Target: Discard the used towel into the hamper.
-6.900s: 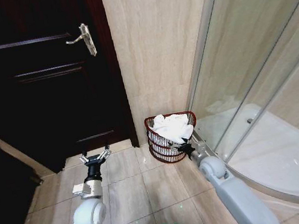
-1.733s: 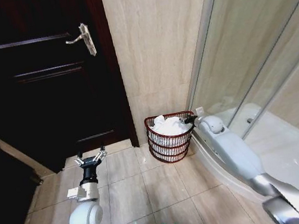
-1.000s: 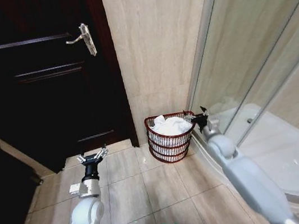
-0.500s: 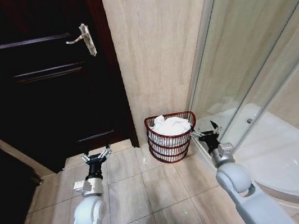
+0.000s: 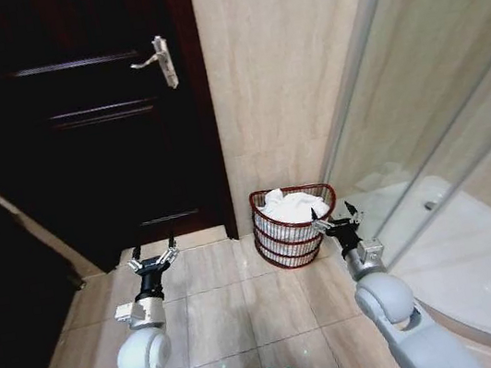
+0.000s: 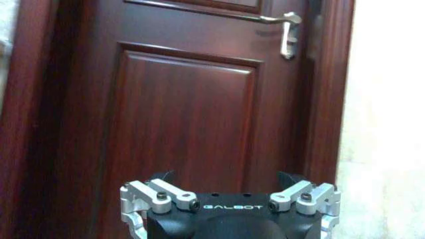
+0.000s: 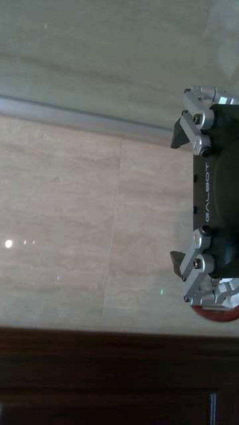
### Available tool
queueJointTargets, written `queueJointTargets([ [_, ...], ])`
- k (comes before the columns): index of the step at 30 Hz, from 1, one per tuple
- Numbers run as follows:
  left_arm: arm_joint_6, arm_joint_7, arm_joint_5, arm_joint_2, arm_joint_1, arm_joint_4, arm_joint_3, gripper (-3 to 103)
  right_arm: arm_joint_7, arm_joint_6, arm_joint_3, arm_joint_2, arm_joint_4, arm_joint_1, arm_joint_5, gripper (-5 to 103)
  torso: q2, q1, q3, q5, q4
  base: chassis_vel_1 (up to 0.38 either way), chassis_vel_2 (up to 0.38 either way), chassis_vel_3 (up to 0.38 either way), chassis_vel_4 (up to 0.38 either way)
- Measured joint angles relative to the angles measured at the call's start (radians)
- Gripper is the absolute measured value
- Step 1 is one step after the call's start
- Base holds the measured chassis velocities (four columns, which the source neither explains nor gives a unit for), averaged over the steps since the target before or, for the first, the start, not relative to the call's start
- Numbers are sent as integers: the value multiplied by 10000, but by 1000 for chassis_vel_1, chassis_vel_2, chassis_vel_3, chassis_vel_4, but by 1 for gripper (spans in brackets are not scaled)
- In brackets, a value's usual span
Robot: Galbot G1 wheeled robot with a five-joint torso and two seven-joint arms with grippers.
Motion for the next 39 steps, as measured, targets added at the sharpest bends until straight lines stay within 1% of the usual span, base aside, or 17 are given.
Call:
queueJointTargets([
  [16,-289,12,-83,26,19,70,-35,100,78,-101,94,-57,160,-73,168,100,0,0,0,0,0,23,32,26,29],
  [19,-275,9,-49,29,8,69,-28,100,89,-104,146,-79,164,-74,220,100,0,0,0,1,-2,0,0,0,0],
  [21,-69,26,-88,29,7,-15,-11,100,108,-120,183,-88,167,-69,310,100,0,0,0,1,-2,0,0,0,0],
  [26,38,109,-105,13,-67,-40,46,100,121,-138,219,-116,166,-40,372,100,0,0,0,1,-2,0,0,0,0],
  [32,26,117,-57,-12,-133,36,119,100,122,-143,229,-138,128,-40,390,100,0,0,0,2,-3,0,0,0,0],
  [39,-177,1,26,-3,-254,166,195,100,131,-142,233,-150,69,-14,409,100,0,0,0,0,1,24,15,20,22],
])
